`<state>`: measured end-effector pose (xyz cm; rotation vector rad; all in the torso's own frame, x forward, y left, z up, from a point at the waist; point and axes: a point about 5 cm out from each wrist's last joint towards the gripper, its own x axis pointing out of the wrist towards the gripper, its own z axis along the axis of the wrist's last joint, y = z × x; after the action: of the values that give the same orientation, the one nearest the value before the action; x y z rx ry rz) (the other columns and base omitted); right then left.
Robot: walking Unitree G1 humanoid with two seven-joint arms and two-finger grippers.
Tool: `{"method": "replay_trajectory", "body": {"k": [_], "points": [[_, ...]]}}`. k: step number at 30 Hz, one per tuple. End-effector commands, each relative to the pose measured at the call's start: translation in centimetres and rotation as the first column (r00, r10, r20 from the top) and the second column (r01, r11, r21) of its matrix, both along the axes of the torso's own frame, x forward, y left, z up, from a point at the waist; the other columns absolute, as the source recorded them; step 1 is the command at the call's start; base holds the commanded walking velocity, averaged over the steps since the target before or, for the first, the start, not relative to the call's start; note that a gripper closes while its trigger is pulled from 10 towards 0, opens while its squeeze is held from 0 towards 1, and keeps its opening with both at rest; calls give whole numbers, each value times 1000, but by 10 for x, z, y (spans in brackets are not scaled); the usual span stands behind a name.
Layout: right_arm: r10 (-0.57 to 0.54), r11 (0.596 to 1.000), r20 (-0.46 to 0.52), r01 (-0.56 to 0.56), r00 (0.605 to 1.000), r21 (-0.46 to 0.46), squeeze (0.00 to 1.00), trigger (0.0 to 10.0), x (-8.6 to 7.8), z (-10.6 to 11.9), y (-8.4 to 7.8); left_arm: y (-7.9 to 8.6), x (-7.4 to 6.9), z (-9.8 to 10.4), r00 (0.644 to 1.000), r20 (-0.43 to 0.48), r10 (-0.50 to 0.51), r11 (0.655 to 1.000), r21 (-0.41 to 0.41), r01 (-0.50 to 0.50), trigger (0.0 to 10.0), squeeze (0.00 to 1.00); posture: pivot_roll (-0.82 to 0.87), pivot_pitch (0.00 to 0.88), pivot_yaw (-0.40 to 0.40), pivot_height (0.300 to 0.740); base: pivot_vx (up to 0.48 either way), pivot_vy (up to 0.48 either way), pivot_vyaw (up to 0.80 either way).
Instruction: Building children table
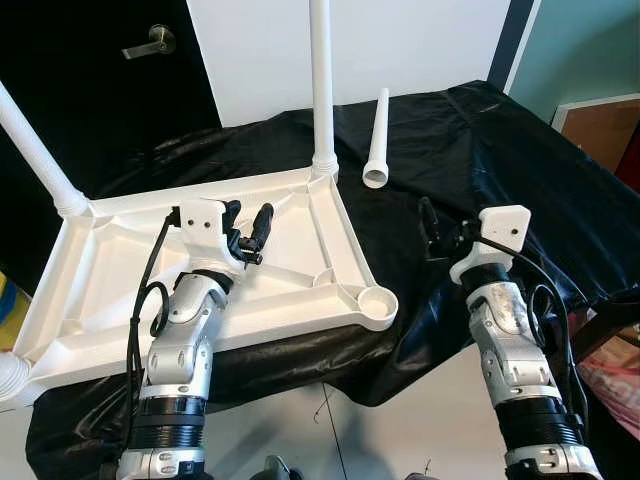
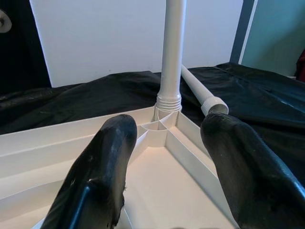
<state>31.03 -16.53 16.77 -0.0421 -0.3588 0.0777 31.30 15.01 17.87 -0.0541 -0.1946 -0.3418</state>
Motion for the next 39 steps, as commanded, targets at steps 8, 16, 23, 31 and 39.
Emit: {"method": "replay_trajectory", "body": {"k": [8,16,23,31,39], "points": [[-11,1000,-10,11,1000,-9,0,10000,0,-2,-1,1,2,4,1000,-3,17,1000,-24,-17,10000,0,-74,0,62,740,186,0,0],[-12,1000,-13,12,1000,-21,0,10000,-1,-2,-2,0,2,3,1000,-7,16,999,-27,-16,10000,0,-75,0,56,740,275,0,0],[-12,999,-13,12,1000,-30,0,10000,-1,-1,-3,1,1,3,1000,-8,16,1000,-26,-16,10000,0,-73,0,52,740,288,0,0],[-8,999,-16,7,1000,-34,0,10000,0,-2,-2,2,-1,2,1000,-10,17,1000,-23,-17,10000,0,-64,0,52,740,287,0,0],[1,999,-21,-2,1000,-37,0,10000,0,-2,-1,2,-2,2,1000,-8,30,999,-12,-30,10000,0,-62,0,54,740,209,0,0]]}}
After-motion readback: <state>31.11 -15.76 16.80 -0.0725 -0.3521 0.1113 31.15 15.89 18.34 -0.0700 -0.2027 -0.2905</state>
